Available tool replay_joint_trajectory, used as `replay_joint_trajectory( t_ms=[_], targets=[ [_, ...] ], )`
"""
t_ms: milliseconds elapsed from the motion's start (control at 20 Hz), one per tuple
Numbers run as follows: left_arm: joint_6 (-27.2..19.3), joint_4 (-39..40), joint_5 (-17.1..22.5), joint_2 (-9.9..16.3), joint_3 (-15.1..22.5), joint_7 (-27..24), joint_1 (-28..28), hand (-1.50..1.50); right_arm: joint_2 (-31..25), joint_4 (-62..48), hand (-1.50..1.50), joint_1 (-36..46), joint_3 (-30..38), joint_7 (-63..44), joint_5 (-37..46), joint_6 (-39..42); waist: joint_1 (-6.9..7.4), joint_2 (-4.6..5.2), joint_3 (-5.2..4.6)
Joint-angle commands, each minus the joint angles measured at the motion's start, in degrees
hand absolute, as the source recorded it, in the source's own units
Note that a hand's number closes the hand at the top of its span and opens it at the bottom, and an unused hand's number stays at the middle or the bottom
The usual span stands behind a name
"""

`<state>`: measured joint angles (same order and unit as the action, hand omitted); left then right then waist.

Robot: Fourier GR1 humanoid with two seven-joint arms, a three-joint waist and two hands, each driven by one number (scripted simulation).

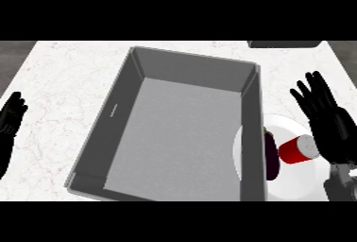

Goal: Pick the can from the plate and place it in the cardboard box

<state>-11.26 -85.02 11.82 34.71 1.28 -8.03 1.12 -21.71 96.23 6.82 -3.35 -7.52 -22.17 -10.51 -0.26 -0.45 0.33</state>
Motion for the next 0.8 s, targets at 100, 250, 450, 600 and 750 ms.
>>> replay_joint_trajectory(
  t_ms=[100, 250, 450, 600, 750],
  targets=[
    [-2.1, 1.2, -3.3, -3.5, 3.3, 4.4, -3.4, 0.0, -1.4, 1.6, -1.5, 7.3, 5.9, 4.0, 4.8, -5.3, -0.24, 0.56, -0.34],
    [-5.5, -3.0, -6.3, -5.8, 7.1, 7.8, -0.8, 0.0, -4.7, 0.7, -1.5, 12.1, 11.8, 9.0, 8.2, -8.8, 0.39, 0.45, -0.24],
    [-3.7, -1.5, -4.9, -8.1, 9.1, 7.4, 1.6, 0.0, -3.4, -5.4, -1.5, 2.4, 10.5, 1.7, 24.0, -27.2, -0.45, 0.57, -0.42],
    [-7.1, -1.0, -7.6, -11.4, 10.7, 8.7, 0.9, 0.0, 2.6, 1.8, -1.5, -3.5, 9.8, 6.5, 23.2, -30.1, -0.8, 0.27, -0.33],
    [-5.4, -6.0, -8.1, -9.2, 9.4, 14.5, -0.4, 0.0, -1.5, 4.6, -1.5, -8.3, 7.7, 5.1, 28.4, -26.4, -0.05, 0.3, -0.33]
  ],
)
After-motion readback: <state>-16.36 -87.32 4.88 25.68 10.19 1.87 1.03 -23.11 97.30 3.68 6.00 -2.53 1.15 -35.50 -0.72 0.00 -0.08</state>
